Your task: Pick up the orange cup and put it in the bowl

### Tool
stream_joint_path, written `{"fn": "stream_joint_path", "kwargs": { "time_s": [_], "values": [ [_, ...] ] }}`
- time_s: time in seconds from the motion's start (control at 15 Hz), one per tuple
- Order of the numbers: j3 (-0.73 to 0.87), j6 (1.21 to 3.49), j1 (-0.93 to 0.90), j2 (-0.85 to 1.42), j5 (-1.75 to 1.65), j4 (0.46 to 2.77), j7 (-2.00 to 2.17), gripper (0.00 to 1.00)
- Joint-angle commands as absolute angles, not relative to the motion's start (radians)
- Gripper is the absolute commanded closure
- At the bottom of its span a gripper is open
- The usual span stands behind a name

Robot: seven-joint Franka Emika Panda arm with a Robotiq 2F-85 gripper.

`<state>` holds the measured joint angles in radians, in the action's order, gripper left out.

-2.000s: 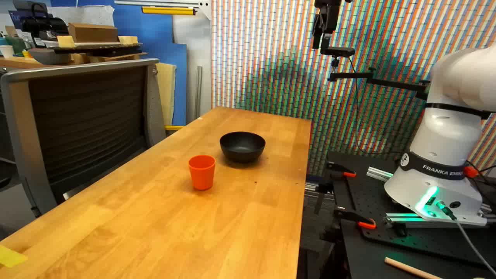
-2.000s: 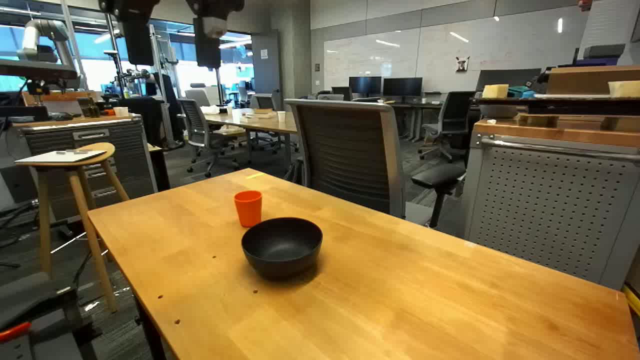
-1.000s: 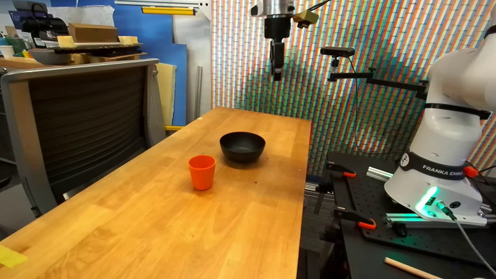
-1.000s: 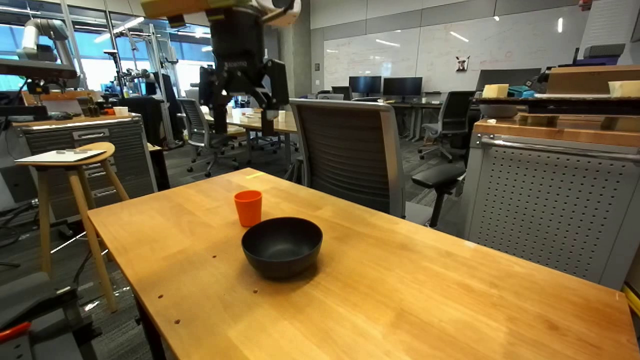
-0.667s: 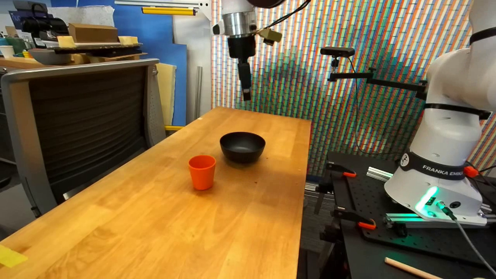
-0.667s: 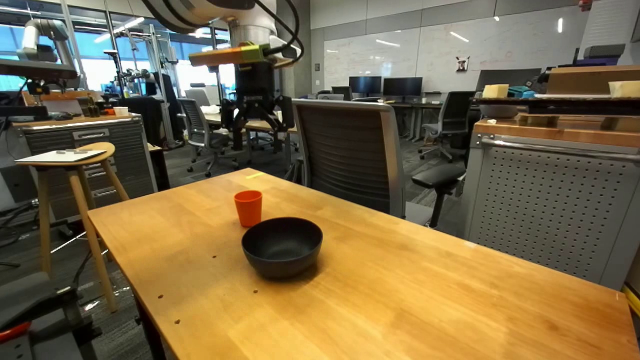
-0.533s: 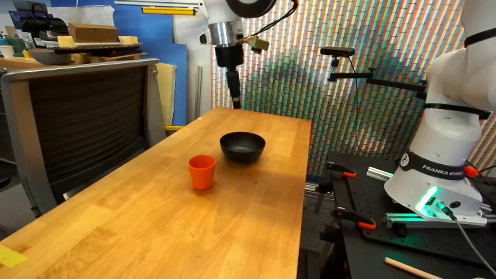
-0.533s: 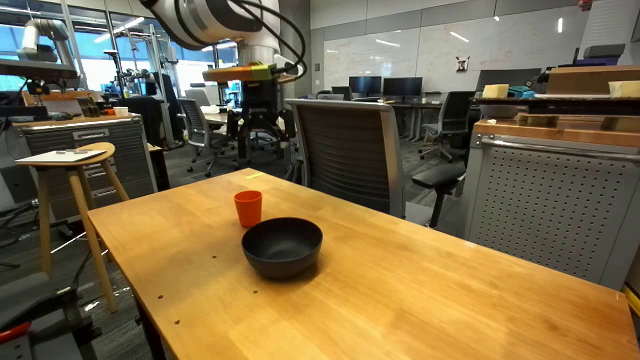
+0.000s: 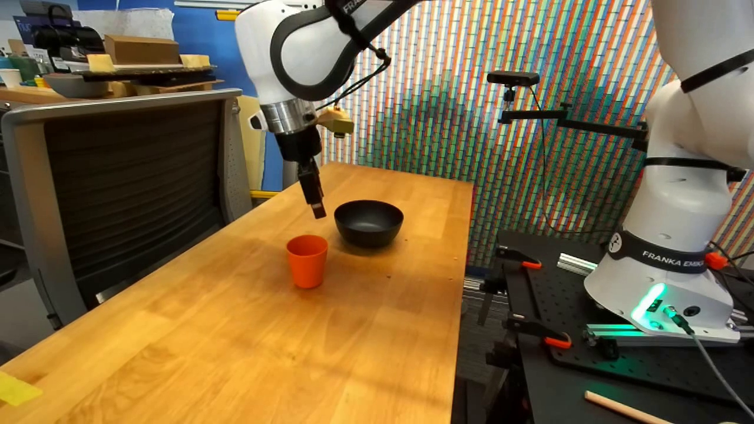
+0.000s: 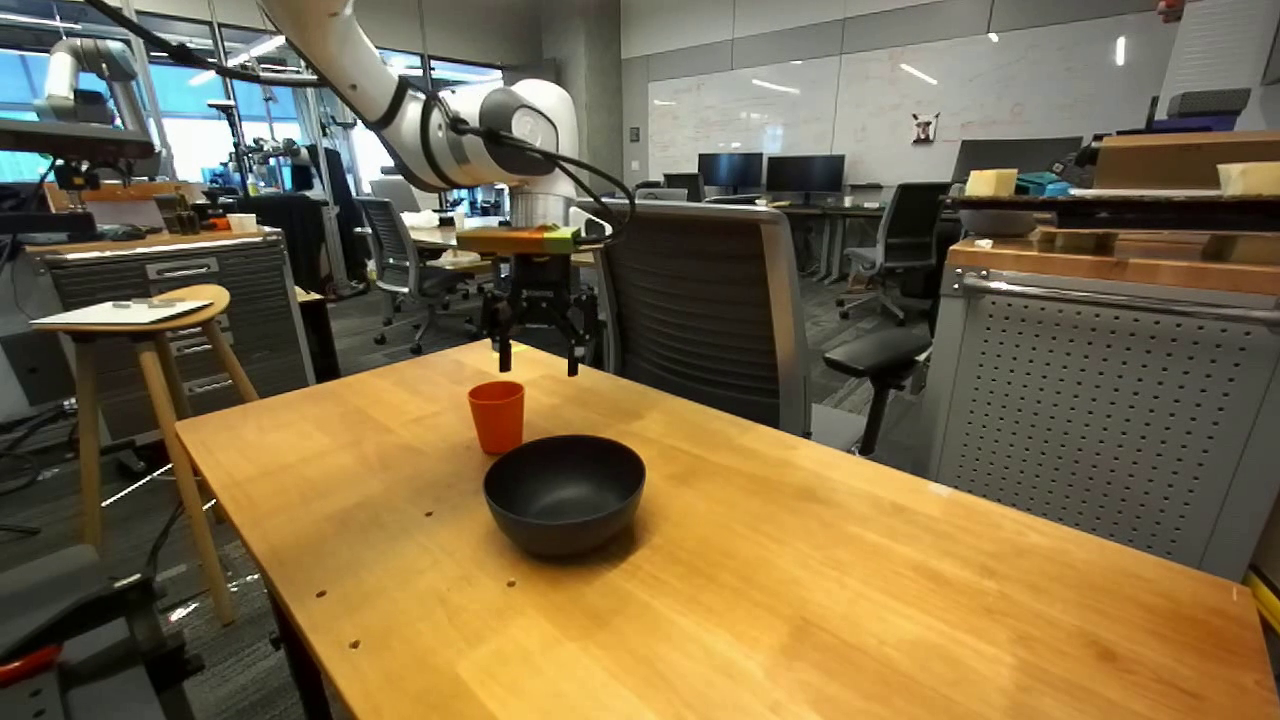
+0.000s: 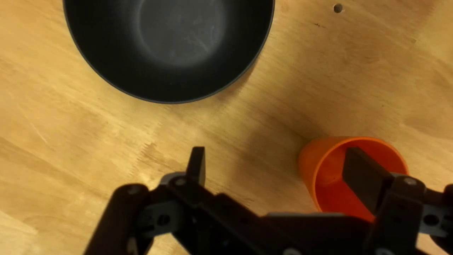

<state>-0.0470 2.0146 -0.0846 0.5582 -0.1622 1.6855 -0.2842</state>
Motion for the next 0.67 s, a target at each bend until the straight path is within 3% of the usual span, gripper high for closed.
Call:
{"fn": "stream_joint_path", "kwargs": {
  "time_s": [0.0,0.6],
  "values": [
    [-0.059,1.921,-0.082,0.695,-0.164,1.511,-0.292,0.0],
    [-0.11,1.746,-0.078,0.834,-0.079,1.327,-0.304,0.0]
  ]
}}
